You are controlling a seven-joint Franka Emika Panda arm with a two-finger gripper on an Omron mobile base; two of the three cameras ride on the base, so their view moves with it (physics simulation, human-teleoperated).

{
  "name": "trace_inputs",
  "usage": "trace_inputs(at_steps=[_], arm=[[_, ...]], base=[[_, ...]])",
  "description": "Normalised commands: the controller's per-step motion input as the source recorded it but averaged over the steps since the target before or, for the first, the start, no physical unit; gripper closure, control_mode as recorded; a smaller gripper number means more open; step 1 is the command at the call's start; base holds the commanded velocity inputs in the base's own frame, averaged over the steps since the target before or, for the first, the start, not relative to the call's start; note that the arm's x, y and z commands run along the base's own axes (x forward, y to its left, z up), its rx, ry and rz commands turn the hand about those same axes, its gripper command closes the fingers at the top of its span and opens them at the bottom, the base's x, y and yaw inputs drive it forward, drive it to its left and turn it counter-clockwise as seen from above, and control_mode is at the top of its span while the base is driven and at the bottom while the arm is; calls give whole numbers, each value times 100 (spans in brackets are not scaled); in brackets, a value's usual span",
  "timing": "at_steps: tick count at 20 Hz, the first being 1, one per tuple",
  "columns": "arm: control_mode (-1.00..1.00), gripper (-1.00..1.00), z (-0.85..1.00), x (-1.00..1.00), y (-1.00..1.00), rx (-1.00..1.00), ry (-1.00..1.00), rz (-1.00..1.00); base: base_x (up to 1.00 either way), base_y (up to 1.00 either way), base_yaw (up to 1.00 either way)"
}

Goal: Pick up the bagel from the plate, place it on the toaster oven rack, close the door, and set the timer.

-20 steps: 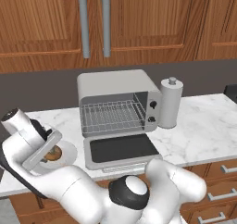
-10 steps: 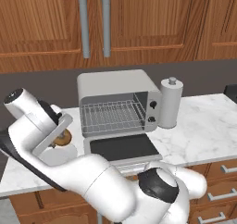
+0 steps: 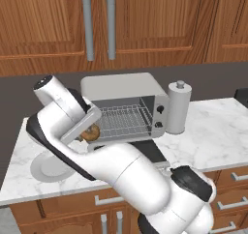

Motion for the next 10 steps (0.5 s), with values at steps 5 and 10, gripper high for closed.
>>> trace_inputs(at_steps=[5, 10], arm=[[-100, 100, 0, 57, -74, 0, -3, -9], [-100, 100, 0, 67, -78, 0, -2, -8]], base=[[0, 0, 0], [0, 0, 0]])
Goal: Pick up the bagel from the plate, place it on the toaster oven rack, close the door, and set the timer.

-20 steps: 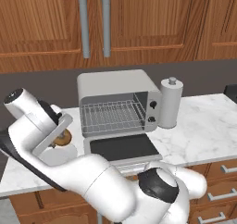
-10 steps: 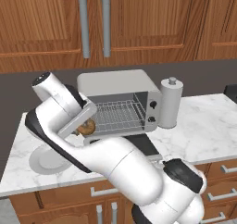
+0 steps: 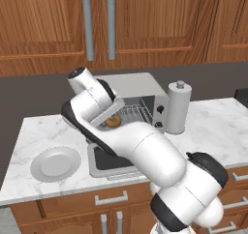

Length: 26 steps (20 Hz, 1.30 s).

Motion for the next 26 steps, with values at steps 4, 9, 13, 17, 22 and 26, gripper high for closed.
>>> trace_inputs(at_steps=[4, 9, 13, 17, 22, 26], arm=[[-100, 100, -1, 43, -59, 0, -1, -5], [-100, 100, -15, 25, -35, 0, -3, -2], [-100, 100, -30, 13, -10, 0, -4, 0], [-100, 100, -20, 36, -1, 0, -3, 0], [-100, 100, -14, 55, 0, 0, 0, 0], [-100, 100, -19, 38, 0, 0, 0, 0]], base=[[0, 0, 0], [0, 0, 0], [0, 0, 0], [0, 0, 0], [0, 0, 0], [0, 0, 0]])
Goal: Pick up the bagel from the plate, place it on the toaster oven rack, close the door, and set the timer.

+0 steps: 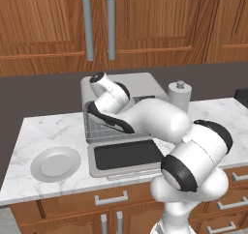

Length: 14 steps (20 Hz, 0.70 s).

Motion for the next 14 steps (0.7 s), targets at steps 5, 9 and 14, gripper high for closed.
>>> trace_inputs(at_steps=[5, 9, 14], arm=[[-100, 100, -22, 21, 0, 0, 0, 0], [-100, 100, -13, 26, 0, 0, 0, 0], [-100, 100, -13, 32, 0, 0, 0, 0]], base=[[0, 0, 0], [0, 0, 0], [0, 0, 0]])
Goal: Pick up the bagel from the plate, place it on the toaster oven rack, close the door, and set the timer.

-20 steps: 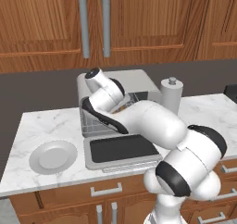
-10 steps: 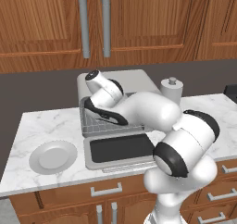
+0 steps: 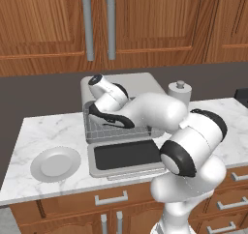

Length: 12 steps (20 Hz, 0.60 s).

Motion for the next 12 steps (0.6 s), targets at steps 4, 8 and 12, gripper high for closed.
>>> trace_inputs(at_steps=[4, 8, 12], arm=[[-100, -100, -17, 8, 0, 0, 0, 0], [-100, -100, -3, 5, 0, 0, -1, 0], [-100, -100, 11, 0, 0, 0, -8, 0]], base=[[0, 0, 0], [0, 0, 0], [0, 0, 0]])
